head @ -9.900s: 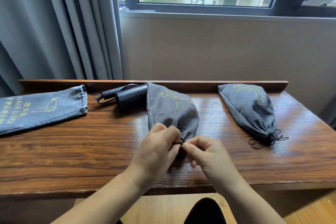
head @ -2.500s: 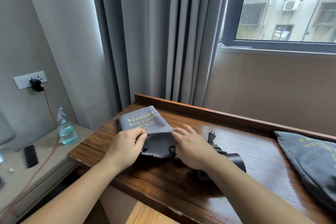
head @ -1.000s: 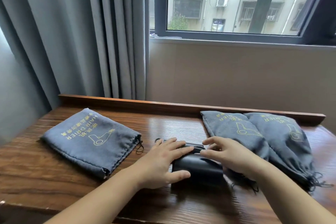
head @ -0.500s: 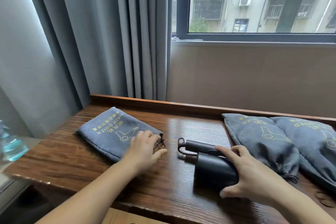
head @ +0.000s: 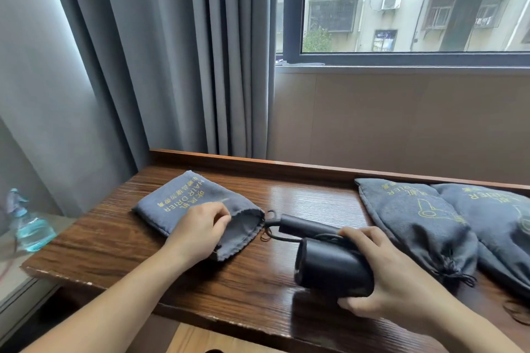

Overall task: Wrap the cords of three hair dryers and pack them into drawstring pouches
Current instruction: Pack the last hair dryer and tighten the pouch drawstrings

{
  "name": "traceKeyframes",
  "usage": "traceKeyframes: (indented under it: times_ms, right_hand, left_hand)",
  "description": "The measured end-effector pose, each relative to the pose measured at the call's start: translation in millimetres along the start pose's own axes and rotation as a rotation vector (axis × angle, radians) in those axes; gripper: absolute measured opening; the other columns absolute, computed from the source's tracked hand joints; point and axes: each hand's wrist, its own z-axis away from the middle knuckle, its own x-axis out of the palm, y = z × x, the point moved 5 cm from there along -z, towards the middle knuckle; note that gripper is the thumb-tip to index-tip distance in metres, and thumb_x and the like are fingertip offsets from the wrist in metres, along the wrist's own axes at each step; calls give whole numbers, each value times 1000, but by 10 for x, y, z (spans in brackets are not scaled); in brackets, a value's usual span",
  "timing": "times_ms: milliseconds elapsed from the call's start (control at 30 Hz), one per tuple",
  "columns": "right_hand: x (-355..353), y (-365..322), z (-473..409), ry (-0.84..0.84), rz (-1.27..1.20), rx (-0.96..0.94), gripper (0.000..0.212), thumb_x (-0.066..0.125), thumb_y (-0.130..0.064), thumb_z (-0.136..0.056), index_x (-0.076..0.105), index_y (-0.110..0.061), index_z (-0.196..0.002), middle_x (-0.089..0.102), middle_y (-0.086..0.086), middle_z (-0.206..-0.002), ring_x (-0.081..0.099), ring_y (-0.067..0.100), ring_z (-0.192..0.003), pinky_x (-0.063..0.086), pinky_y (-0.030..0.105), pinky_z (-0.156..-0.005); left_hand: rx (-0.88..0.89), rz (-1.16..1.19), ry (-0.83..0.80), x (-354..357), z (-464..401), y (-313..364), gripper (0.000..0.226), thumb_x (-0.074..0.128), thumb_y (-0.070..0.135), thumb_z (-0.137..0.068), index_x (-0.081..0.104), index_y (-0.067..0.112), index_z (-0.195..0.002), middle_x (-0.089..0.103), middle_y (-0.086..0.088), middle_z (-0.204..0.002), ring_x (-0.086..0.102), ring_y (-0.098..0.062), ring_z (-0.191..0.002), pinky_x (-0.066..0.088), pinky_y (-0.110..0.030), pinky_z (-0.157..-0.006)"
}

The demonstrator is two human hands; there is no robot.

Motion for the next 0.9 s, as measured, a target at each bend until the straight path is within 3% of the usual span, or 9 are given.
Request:
traceKeyframes:
  times_ms: [167, 400, 567, 667, 800, 900]
  right_hand:
    - [44, -259, -60, -35, 31, -80, 103, 69, -71, -53, 22, -49, -142, 28, -28, -127, 53, 1, -109, 45, 21, -97]
    - [114, -370, -230, 34, 3, 26, 100, 74, -69, -56, 29, -46, -142, 35, -17, -121, 55, 9, -105, 46, 24, -92]
    - [217, -388, -246, 81, -33, 130, 99, 74, -70, -57, 29, -45, -141, 36, -12, -118, 56, 14, -106, 45, 24, -89]
    - [236, -359, -262, 156, -58, 195, 92, 75, -69, -59, 31, -43, -136, 38, -11, -115, 57, 15, -107, 43, 26, -83]
    - [295, -293, -277, 256, -176, 228, 88, 75, -64, -58, 30, -40, -129, 37, -10, -113, 56, 16, -104, 47, 29, -85]
    - [362, -242, -266, 214, -282, 222, 81, 76, -53, -61, 29, -40, -126, 35, -10, -115, 52, 10, -101, 45, 23, -88]
  left_hand:
    - [158, 115, 36, -55, 93, 311, 13, 62, 22, -95, 66, 26, -83, 63, 16, -74, 57, 1, -70, 41, -17, -66]
    - [432, 134, 25, 124, 338, 726, 10, 58, 28, -94, 65, 23, -90, 59, 18, -83, 56, -2, -80, 44, -20, -75]
    - [446, 192, 64, 194, 313, 908, 13, 55, 30, -93, 65, 22, -92, 62, 15, -86, 59, -5, -83, 48, -26, -77]
    - [477, 227, 38, 241, 303, 1027, 11, 57, 28, -93, 65, 21, -92, 63, 13, -87, 58, -4, -83, 46, -22, -78]
    - [519, 220, 48, 297, 300, 1188, 11, 57, 26, -93, 66, 20, -94, 62, 11, -88, 59, -7, -84, 44, -19, -78]
    - [508, 238, 57, 303, 246, 1235, 12, 56, 25, -93, 66, 18, -92, 63, 9, -88, 59, -10, -84, 44, -20, -79]
